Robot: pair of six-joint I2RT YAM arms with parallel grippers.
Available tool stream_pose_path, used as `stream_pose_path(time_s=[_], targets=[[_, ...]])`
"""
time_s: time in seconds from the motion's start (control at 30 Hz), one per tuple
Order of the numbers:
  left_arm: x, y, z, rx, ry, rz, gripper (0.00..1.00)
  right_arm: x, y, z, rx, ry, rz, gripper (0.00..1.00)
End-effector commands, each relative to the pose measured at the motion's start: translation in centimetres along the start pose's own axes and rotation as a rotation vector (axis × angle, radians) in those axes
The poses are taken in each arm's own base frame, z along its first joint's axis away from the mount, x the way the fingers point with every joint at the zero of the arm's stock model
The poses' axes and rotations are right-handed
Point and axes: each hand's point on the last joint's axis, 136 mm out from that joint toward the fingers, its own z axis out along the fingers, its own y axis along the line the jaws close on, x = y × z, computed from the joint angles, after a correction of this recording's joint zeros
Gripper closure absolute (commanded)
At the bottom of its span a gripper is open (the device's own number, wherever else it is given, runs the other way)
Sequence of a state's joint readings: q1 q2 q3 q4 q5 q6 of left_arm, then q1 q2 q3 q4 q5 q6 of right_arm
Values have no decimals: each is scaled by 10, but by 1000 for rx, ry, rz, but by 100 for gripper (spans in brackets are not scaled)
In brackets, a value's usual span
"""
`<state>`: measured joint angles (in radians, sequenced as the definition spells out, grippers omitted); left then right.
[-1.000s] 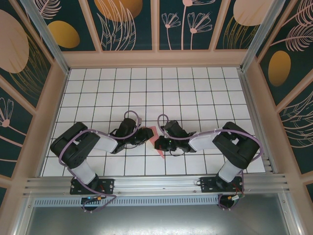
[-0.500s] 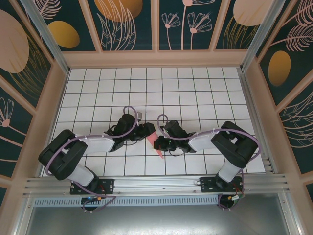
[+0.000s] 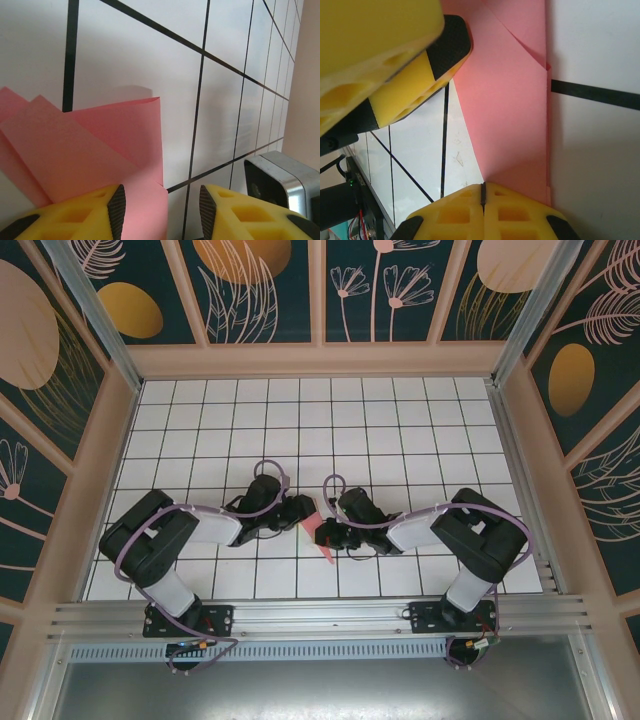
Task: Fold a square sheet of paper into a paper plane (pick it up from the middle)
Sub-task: Fold the wing for the fifth time at the center of the table.
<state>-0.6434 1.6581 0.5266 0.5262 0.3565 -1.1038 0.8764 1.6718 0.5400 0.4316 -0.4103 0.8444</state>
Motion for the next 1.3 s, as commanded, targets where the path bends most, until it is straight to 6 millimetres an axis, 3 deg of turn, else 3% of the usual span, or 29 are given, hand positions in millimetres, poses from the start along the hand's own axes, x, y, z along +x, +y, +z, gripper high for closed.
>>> stream_pose_path(time_s=[0.0, 0.2, 0.23, 0.33, 0.43, 0.67, 0.8, 0.93, 1.07, 1.27], targets=[[-25, 53, -4, -170, -94, -44, 54, 46, -64, -3, 202, 131, 93, 100], [-56, 53, -10, -209, -126, -27, 54, 46, -59, -4, 189, 140, 76, 100], [-56, 65, -7, -249, -114, -39, 54, 46, -58, -4, 188, 140, 74, 100], [-69, 74, -14, -300, -136, -46, 54, 45, -56, -3, 180, 141, 71, 100], [-79, 69, -20, -306, -147, -34, 54, 42, -53, -3, 173, 136, 69, 100], [-98, 3, -51, -180, -202, 56, 51, 37, -47, 0, 159, 125, 72, 99], [-83, -41, -64, 27, -175, 82, 56, 31, -39, 3, 130, 113, 70, 99], [-50, -69, -57, 136, -92, 126, 62, 24, -32, 5, 112, 90, 71, 99], [-24, -73, -38, 171, -25, 126, 63, 20, -29, 6, 105, 80, 73, 99], [-7, -59, -15, 179, 49, 93, 61, 22, -31, 5, 106, 75, 81, 99]])
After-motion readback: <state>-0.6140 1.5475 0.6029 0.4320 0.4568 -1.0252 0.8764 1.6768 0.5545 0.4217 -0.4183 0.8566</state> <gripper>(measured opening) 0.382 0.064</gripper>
